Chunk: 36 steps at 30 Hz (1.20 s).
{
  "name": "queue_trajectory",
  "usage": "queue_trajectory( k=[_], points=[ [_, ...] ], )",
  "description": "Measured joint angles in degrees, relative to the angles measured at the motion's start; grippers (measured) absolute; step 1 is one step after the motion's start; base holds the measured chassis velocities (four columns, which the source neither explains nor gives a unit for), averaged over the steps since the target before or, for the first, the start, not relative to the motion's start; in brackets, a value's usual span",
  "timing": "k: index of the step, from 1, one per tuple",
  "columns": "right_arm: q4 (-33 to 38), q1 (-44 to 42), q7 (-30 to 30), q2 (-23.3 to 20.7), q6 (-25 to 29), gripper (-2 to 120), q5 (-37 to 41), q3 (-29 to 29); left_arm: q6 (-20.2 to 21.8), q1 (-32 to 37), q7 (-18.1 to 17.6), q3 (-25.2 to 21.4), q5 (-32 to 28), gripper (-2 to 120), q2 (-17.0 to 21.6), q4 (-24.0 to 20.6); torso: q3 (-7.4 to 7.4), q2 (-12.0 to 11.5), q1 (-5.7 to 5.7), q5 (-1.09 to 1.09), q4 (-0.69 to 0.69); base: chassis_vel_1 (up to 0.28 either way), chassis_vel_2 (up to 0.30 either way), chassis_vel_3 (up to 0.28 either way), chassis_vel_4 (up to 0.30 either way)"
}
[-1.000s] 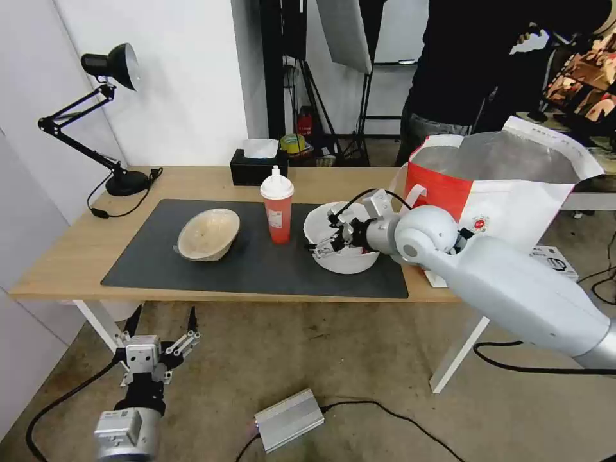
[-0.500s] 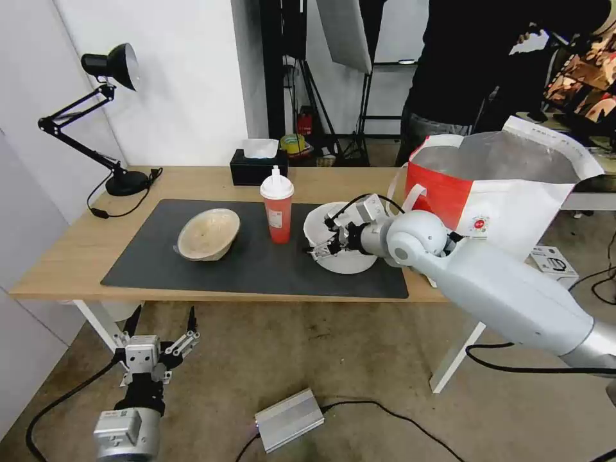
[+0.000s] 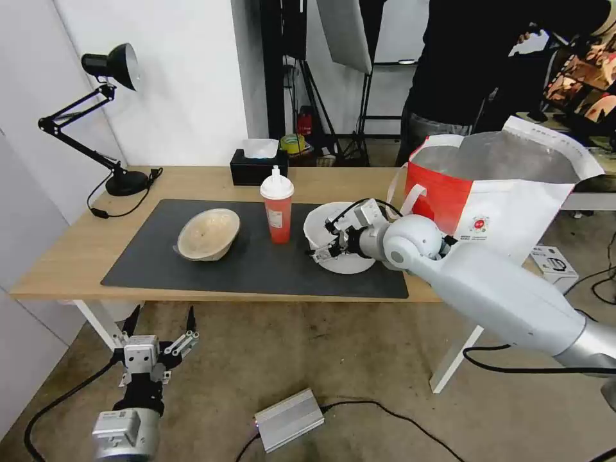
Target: Pick up the trash from the table and place it into the takeout bag.
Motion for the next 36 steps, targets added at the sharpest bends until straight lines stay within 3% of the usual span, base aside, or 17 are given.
queue_trajectory(
  k=[36],
  points=[
    [1.24, 0.02, 1.93, -1.34, 0.05, 100, 0.05, -0.54, -0.18, 0.08, -0.03, 0.26, 0.03, 98, 0.02, 0.03, 0.00, 0.00, 0.00, 0.00, 0.00, 0.000, 0.000, 0.000, 0.000]
  ],
)
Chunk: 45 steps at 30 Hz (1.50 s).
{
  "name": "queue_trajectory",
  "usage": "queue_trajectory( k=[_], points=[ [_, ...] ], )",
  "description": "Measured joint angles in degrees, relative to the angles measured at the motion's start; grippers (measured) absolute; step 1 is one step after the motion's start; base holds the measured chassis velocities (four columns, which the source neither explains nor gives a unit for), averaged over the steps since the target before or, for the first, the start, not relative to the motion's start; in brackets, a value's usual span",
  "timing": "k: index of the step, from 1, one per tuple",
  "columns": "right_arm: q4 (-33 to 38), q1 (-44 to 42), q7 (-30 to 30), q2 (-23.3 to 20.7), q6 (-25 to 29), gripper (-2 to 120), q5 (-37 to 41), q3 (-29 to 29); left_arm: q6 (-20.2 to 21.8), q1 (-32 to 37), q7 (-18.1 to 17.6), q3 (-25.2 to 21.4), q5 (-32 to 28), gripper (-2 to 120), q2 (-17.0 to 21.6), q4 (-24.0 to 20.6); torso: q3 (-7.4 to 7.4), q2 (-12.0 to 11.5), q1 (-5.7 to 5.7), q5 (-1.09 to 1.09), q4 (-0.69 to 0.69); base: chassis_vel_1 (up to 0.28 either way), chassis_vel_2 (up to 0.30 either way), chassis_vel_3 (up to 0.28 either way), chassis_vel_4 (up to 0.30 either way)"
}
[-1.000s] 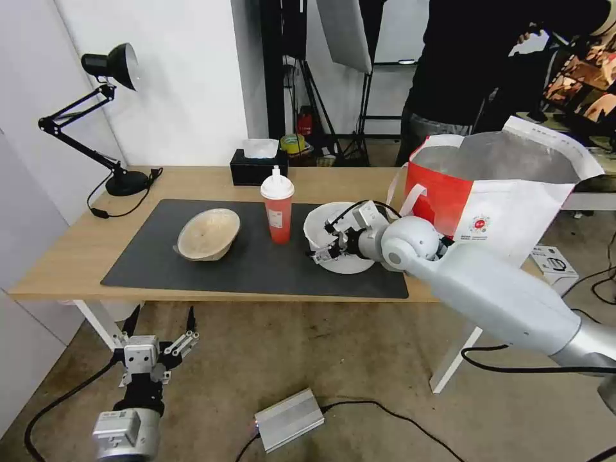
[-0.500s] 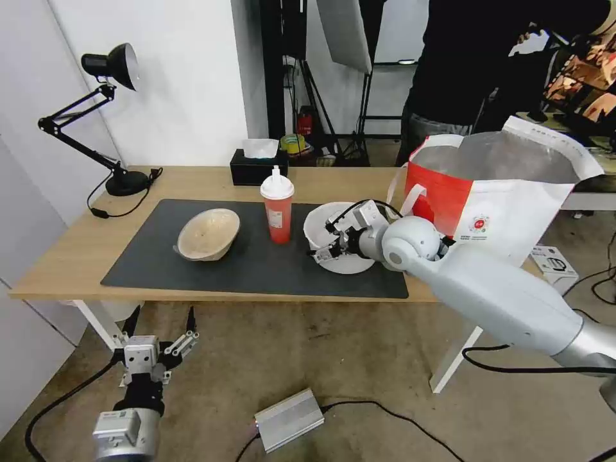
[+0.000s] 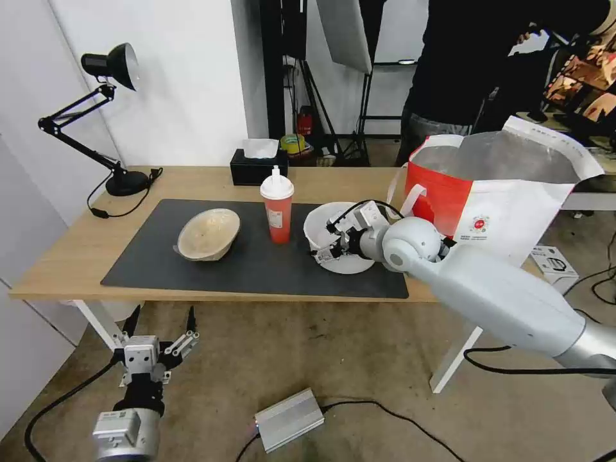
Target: Pick up the trash from the table and place it into the takeout bag.
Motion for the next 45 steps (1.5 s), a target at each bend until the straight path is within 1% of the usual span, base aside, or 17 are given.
queue_trajectory(
  k=[14, 17, 20, 21, 22, 23, 25, 26, 27, 30, 31, 34, 35, 36, 37, 42, 45],
  points=[
    [0.41, 0.05, 1.02, -0.24, -0.01, 100, 0.21, -0.29, -0.04, 0.06, 0.00, 0.12, 0.15, 98, -0.02, -0.11, 0.00, 0.00, 0.00, 0.00, 0.00, 0.000, 0.000, 0.000, 0.000],
    [0.46, 0.06, 1.13, -0.18, -0.01, 96, 0.24, -0.34, -0.07, 0.10, 0.00, 0.14, 0.16, 98, -0.06, -0.15, 0.00, 0.00, 0.00, 0.00, 0.00, 0.000, 0.000, 0.000, 0.000],
    [0.48, 0.06, 1.21, -0.14, -0.01, 84, 0.25, -0.50, -0.16, 0.15, 0.01, 0.14, 0.17, 98, -0.07, -0.21, 0.00, 0.00, 0.00, 0.00, 0.00, 0.000, 0.000, 0.000, 0.000],
    [0.48, 0.06, 1.21, -0.14, -0.01, 84, 0.25, -0.50, -0.16, 0.15, 0.01, 0.14, 0.17, 98, -0.07, -0.21, 0.00, 0.00, 0.00, 0.00, 0.00, 0.000, 0.000, 0.000, 0.000],
    [0.49, 0.06, 1.25, -0.10, -0.01, 77, 0.26, -0.55, -0.18, 0.15, 0.01, 0.14, 0.17, 98, -0.07, -0.24, 0.00, 0.00, 0.00, 0.00, 0.00, 0.000, 0.000, 0.000, 0.000],
    [0.49, 0.05, 1.27, -0.07, -0.01, 74, 0.26, -0.58, -0.18, 0.15, 0.01, 0.14, 0.17, 98, -0.07, -0.25, 0.00, 0.00, 0.00, 0.00, 0.00, 0.000, 0.000, 0.000, 0.000],
    [0.52, 0.03, 1.38, 0.06, -0.02, 64, 0.28, -0.69, -0.18, 0.15, 0.01, 0.13, 0.17, 98, -0.08, -0.33, 0.00, 0.00, 0.00, 0.00, 0.00, 0.000, 0.000, 0.000, 0.000],
    [0.52, 0.03, 1.38, 0.06, -0.02, 64, 0.28, -0.69, -0.18, 0.15, 0.01, 0.13, 0.17, 98, -0.08, -0.33, 0.00, 0.00, 0.00, 0.00, 0.00, 0.000, 0.000, 0.000, 0.000],
    [0.52, 0.03, 1.42, 0.11, -0.02, 61, 0.29, -0.72, -0.19, 0.15, 0.01, 0.14, 0.17, 98, -0.09, -0.34, 0.00, 0.00, 0.00, 0.00, 0.00, 0.000, 0.000, 0.000, 0.000],
    [0.44, 0.00, 1.61, 0.45, -0.02, 45, 0.32, -0.83, -0.21, 0.17, 0.00, 0.15, 0.18, 98, -0.13, -0.37, 0.00, 0.00, 0.00, 0.00, 0.00, 0.000, 0.000, 0.000, 0.000],
    [0.44, 0.00, 1.61, 0.45, -0.02, 45, 0.32, -0.83, -0.21, 0.17, 0.00, 0.15, 0.18, 98, -0.13, -0.37, 0.00, 0.00, 0.00, 0.00, 0.00, 0.000, 0.000, 0.000, 0.000],
    [0.20, -0.18, 1.72, 0.85, -0.02, 32, 0.33, -0.90, -0.26, 0.22, 0.00, 0.12, 0.18, 98, -0.11, -0.37, 0.00, 0.00, 0.00, 0.00, 0.00, 0.000, 0.000, 0.000, 0.000],
    [0.20, -0.18, 1.72, 0.85, -0.02, 32, 0.33, -0.90, -0.26, 0.22, 0.00, 0.12, 0.18, 98, -0.11, -0.37, 0.00, 0.00, 0.00, 0.00, 0.00, 0.000, 0.000, 0.000, 0.000],
    [0.11, -0.25, 1.77, 0.99, -0.02, 27, 0.33, -0.94, -0.27, 0.22, 0.00, 0.11, 0.18, 98, -0.11, -0.38, 0.00, 0.00, 0.00, -0.01, 0.00, 0.000, 0.000, 0.000, 0.000],
    [0.04, -0.33, 1.84, 1.12, -0.01, 25, 0.33, -0.96, -0.27, 0.23, -0.01, 0.10, 0.18, 98, -0.12, -0.39, 0.00, 0.00, 0.00, 0.00, 0.00, 0.000, 0.000, 0.000, 0.000],
    [-0.15, -0.53, 2.08, 1.54, 0.00, 23, 0.34, -0.97, -0.29, 0.22, -0.02, 0.16, 0.18, 98, -0.16, -0.39, 0.00, 0.00, 0.00, -0.01, 0.00, 0.000, 0.000, 0.000, 0.000],
    [-0.23, -0.57, 2.21, 1.73, 0.00, 11, 0.45, -0.97, -0.32, 0.20, -0.04, 0.17, 0.18, 98, -0.17, -0.38, 0.00, 0.00, 0.00, -0.01, 0.01, 0.000, 0.000, 0.000, 0.000]
  ],
)
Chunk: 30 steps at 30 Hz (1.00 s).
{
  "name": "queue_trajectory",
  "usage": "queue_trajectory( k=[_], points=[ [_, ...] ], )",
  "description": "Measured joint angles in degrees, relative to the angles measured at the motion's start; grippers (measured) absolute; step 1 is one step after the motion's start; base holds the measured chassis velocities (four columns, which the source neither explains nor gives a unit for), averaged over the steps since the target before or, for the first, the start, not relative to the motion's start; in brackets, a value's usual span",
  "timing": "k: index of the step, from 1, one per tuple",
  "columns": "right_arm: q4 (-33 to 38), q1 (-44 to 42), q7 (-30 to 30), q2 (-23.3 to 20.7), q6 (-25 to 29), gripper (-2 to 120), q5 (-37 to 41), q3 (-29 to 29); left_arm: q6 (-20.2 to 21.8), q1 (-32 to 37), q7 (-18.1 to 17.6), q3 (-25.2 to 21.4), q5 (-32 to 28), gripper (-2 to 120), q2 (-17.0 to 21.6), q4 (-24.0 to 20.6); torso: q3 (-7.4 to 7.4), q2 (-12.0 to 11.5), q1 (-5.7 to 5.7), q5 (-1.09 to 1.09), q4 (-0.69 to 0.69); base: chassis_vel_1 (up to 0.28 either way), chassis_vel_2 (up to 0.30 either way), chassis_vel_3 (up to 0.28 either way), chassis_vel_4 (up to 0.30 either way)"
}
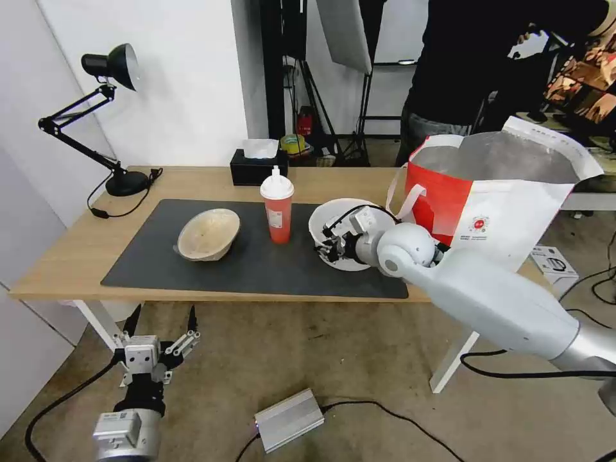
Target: Pick up the trash from the table and place it into the takeout bag.
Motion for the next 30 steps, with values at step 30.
queue_trajectory(
  k=[30],
  points=[
    [3.21, -0.40, 1.55, -2.56, -0.06, 0, 2.13, -0.30, -0.08, 0.57, -0.03, -0.13, -0.05, 98, -0.04, -0.75, 0.01, -0.01, 0.01, 0.01, 0.00, 0.000, 0.000, 0.000, 0.000]
  ],
)
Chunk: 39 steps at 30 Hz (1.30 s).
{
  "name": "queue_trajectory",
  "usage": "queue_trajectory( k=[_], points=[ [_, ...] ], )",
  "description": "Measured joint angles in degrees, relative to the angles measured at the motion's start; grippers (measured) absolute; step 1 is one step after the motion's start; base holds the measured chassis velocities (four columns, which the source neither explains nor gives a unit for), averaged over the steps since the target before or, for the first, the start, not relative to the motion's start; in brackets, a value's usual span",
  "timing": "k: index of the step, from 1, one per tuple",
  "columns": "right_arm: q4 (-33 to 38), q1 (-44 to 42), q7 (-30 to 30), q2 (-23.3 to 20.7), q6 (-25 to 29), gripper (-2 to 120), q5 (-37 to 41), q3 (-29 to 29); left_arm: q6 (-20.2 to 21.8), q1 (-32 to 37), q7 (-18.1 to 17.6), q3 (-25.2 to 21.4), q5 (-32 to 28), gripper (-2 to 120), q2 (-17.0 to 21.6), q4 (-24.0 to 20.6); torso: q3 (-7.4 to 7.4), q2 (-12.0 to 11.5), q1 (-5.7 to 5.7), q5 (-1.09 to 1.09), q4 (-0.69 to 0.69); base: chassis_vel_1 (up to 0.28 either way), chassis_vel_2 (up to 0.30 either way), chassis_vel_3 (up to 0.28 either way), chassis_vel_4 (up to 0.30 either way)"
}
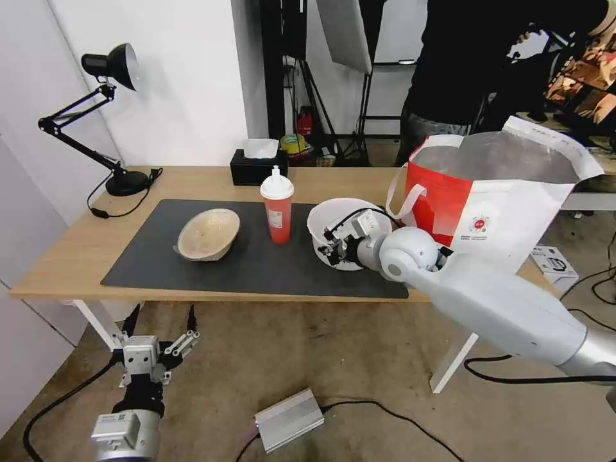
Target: Pick up the trash from the table and place it into the takeout bag.
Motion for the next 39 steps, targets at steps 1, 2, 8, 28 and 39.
queue_trajectory(
  k=[1, 2, 8, 28, 39],
  points=[
    [0.64, 0.29, -0.09, -0.62, -0.02, 0, 0.35, -0.13, -0.01, 0.01, 0.00, -0.03, 0.00, 98, 0.05, -0.02, 0.00, 0.00, 0.00, 0.00, 0.00, 0.000, 0.000, 0.000, 0.000],
    [0.64, 0.29, -0.09, -0.62, -0.02, 0, 0.35, -0.13, -0.01, 0.01, 0.00, -0.03, 0.00, 98, 0.05, -0.02, 0.00, 0.00, 0.00, 0.00, 0.00, 0.000, 0.000, 0.000, 0.000],
    [2.54, 1.58, -0.17, -2.41, -0.02, 0, 1.21, -0.53, -0.01, -0.05, 0.00, 0.03, 0.01, 98, 0.11, -0.02, 0.00, 0.00, 0.00, 0.00, -0.01, 0.000, 0.000, 0.000, 0.000],
    [12.98, 4.12, 0.21, -7.15, -0.02, 0, 4.61, -0.86, -0.04, -0.16, 0.00, 0.20, 0.09, 98, -0.06, -0.22, -0.01, 0.01, 0.00, -0.01, -0.01, 0.000, 0.000, 0.000, 0.000],
    [18.70, 5.00, 1.35, -8.56, -0.01, 0, 6.25, -1.54, -0.18, -0.16, 0.02, 0.26, 0.15, 98, -0.35, -0.38, -0.01, 0.01, 0.00, -0.01, -0.01, 0.000, 0.000, 0.000, 0.000]
  ],
)
